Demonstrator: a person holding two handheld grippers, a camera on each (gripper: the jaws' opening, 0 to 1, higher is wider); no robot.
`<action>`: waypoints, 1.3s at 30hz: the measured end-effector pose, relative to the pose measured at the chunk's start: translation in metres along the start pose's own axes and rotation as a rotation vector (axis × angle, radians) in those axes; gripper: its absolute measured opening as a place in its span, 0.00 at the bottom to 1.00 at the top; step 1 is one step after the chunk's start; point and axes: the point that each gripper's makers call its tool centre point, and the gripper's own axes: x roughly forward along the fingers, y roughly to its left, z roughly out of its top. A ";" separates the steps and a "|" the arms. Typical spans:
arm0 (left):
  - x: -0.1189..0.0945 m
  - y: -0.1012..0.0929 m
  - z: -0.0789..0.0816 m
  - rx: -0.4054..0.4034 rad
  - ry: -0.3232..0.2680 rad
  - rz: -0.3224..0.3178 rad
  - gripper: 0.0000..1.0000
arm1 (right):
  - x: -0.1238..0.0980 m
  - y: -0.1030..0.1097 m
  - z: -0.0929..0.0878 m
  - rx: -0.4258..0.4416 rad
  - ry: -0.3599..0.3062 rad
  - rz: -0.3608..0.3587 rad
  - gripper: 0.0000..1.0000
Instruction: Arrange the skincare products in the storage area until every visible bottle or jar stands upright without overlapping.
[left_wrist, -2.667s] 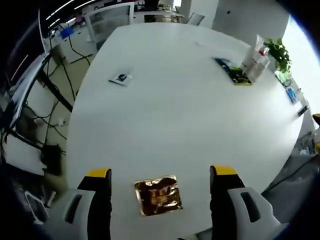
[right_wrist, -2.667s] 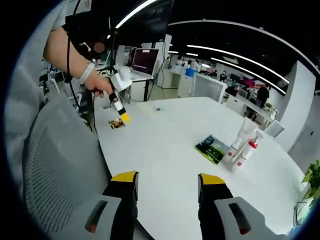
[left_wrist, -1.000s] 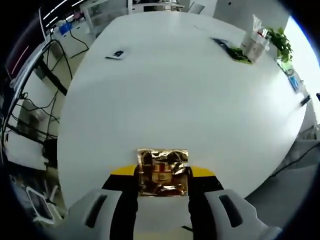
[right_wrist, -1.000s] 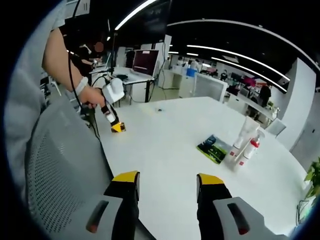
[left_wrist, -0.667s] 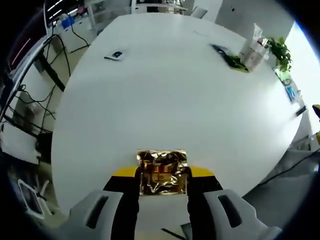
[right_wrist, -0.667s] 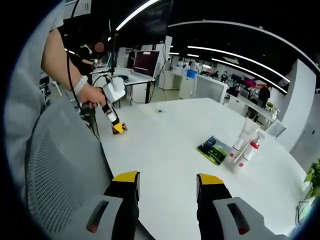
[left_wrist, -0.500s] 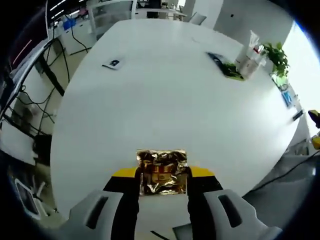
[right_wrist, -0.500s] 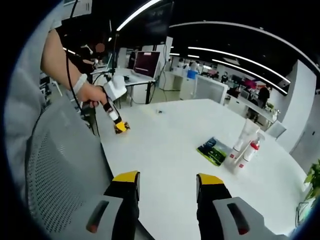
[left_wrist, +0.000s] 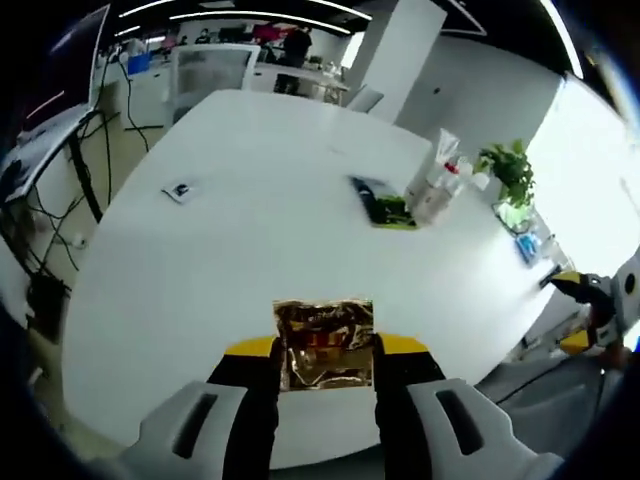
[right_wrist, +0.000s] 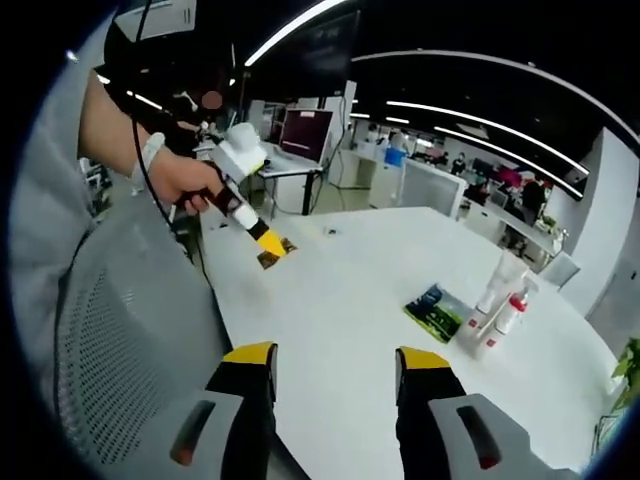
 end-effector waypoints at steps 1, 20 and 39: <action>-0.003 -0.010 0.002 -0.004 -0.016 -0.019 0.38 | 0.000 0.001 0.001 0.000 -0.003 0.005 0.43; -0.039 -0.095 -0.007 0.000 -0.165 -0.225 0.37 | 0.016 0.025 0.062 0.192 -0.169 0.181 0.40; -0.048 -0.163 -0.028 0.564 -0.176 -0.344 0.37 | 0.029 0.026 0.040 0.794 -0.199 0.301 0.26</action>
